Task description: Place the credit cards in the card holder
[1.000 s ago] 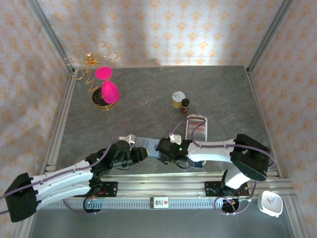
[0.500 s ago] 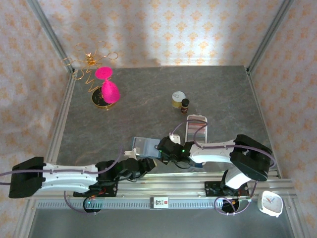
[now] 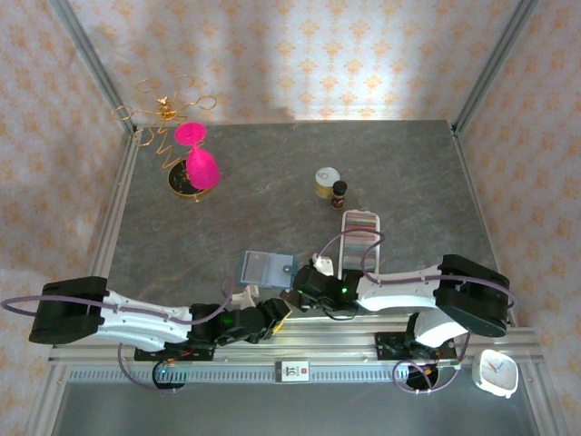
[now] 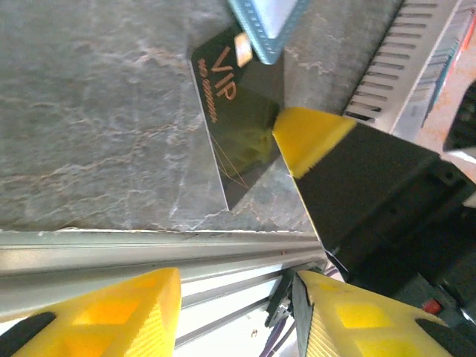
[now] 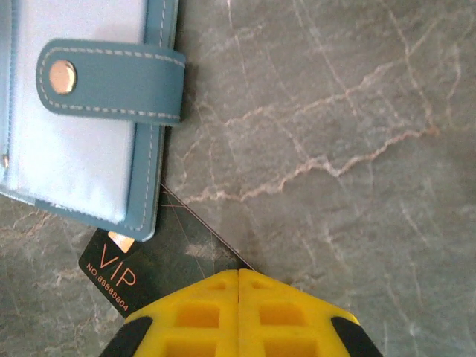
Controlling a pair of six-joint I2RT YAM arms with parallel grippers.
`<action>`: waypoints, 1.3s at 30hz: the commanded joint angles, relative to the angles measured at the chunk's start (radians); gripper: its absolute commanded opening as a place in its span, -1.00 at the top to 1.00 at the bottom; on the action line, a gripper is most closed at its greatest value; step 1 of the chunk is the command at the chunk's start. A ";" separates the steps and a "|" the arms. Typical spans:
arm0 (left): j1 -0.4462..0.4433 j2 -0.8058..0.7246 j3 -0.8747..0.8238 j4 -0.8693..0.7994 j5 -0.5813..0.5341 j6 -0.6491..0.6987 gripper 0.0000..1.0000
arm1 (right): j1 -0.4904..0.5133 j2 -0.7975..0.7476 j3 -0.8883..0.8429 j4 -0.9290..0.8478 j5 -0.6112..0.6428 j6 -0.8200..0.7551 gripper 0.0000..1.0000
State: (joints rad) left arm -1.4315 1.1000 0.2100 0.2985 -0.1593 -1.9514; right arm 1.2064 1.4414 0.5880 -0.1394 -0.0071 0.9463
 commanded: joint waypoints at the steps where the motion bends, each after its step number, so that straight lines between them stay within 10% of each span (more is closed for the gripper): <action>1: -0.010 0.038 0.003 0.059 -0.063 -0.095 0.13 | 0.020 0.001 -0.055 -0.087 -0.013 0.051 1.00; 19: -0.012 0.265 0.014 0.305 -0.047 -0.140 0.24 | 0.075 -0.042 -0.096 -0.023 -0.020 0.149 1.00; 39: -0.044 0.275 0.043 0.216 -0.072 -0.189 0.26 | 0.077 -0.108 -0.148 0.015 -0.008 0.177 1.00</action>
State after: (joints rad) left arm -1.4673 1.3560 0.2348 0.4995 -0.1993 -2.0266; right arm 1.2739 1.3380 0.4702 -0.0547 -0.0200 1.1072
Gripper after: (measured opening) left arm 0.370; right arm 0.050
